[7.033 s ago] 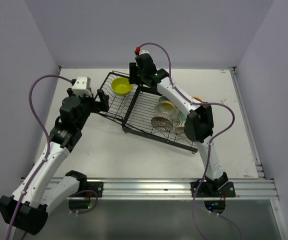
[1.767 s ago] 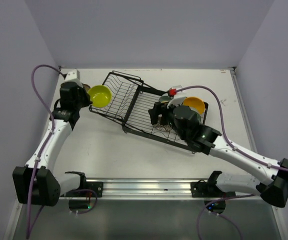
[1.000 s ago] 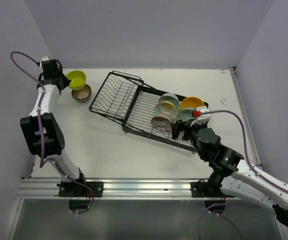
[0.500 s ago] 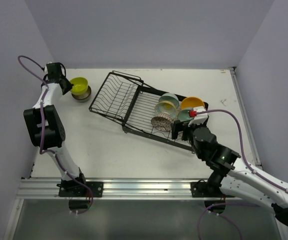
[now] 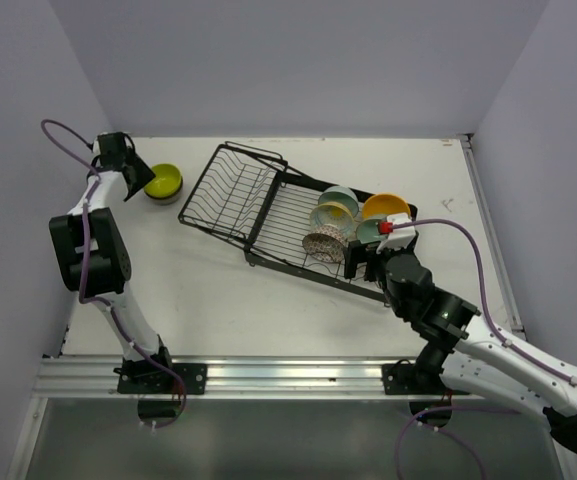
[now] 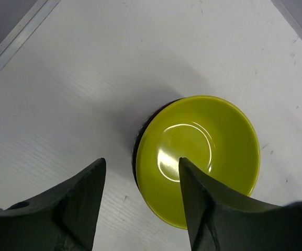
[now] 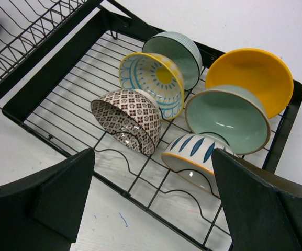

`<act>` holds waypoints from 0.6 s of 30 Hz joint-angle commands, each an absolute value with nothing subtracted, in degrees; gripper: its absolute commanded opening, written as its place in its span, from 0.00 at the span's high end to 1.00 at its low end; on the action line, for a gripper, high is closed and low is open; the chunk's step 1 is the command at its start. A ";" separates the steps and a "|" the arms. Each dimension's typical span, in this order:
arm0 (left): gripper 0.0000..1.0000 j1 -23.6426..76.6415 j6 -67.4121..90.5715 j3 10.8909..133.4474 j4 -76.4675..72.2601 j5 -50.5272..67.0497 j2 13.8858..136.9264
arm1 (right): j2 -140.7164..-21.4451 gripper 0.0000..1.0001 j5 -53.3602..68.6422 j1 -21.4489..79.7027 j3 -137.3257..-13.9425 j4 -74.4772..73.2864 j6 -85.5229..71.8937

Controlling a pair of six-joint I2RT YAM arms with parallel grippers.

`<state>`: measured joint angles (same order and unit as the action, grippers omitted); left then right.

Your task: Unload the bowls from the dish rack

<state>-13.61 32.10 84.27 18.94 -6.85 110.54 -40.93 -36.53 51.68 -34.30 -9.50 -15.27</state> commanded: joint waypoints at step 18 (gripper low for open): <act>0.07 -1.09 24.09 58.90 1.32 -4.05 65.95 | -49.74 0.01 -26.90 47.20 -42.44 -12.74 -19.42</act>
<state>-8.71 29.06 63.77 8.38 -5.72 71.94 -48.47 -31.03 48.27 -38.04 -11.44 -17.19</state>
